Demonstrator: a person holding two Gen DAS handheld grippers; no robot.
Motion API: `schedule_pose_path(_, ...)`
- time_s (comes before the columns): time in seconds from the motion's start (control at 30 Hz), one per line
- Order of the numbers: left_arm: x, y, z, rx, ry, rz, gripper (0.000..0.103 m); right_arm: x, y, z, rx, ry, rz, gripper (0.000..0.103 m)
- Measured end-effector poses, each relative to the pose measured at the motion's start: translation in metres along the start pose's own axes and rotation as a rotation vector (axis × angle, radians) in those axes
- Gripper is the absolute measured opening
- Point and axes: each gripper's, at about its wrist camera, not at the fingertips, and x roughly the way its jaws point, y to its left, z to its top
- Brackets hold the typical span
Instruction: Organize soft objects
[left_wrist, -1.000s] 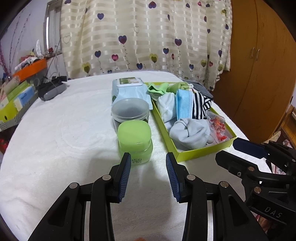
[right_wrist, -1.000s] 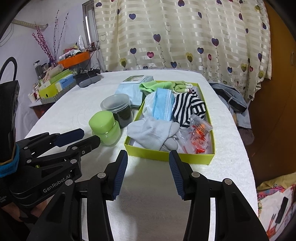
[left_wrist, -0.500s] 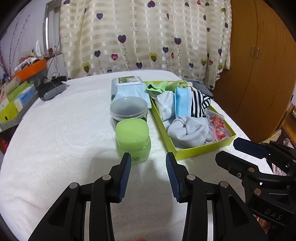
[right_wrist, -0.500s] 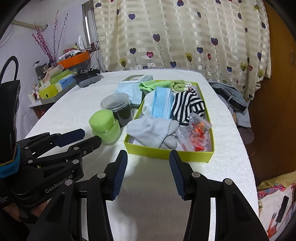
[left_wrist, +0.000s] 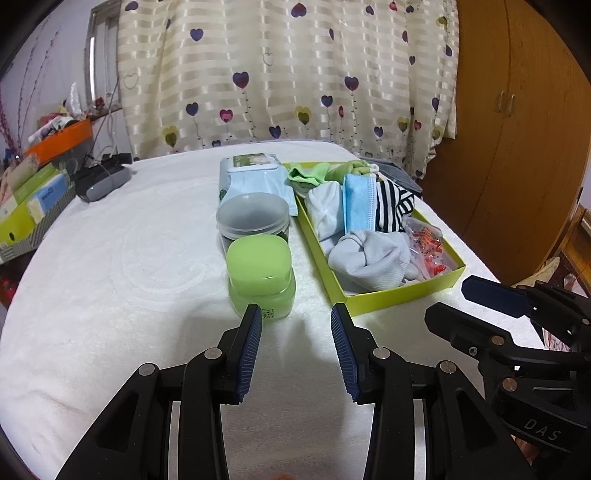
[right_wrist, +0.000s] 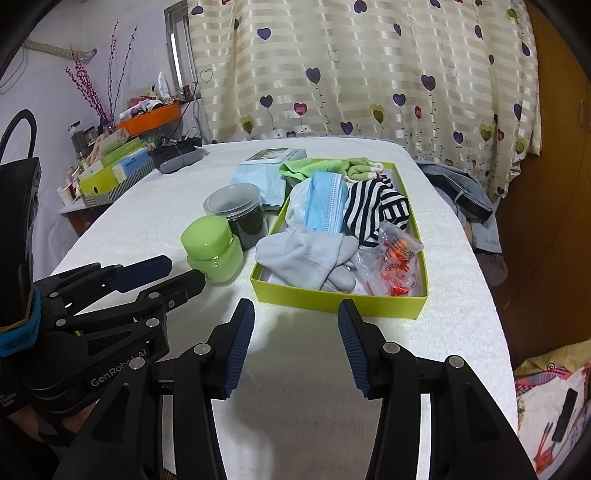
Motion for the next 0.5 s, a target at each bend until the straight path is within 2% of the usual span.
schedule_pose_path(0.5, -0.0008, -0.0019, -0.0026, 0.005, 0.005, 0.0, 0.038, -0.0039, 0.0054, -0.005, -0.01, 0.001, 0.003, 0.048)
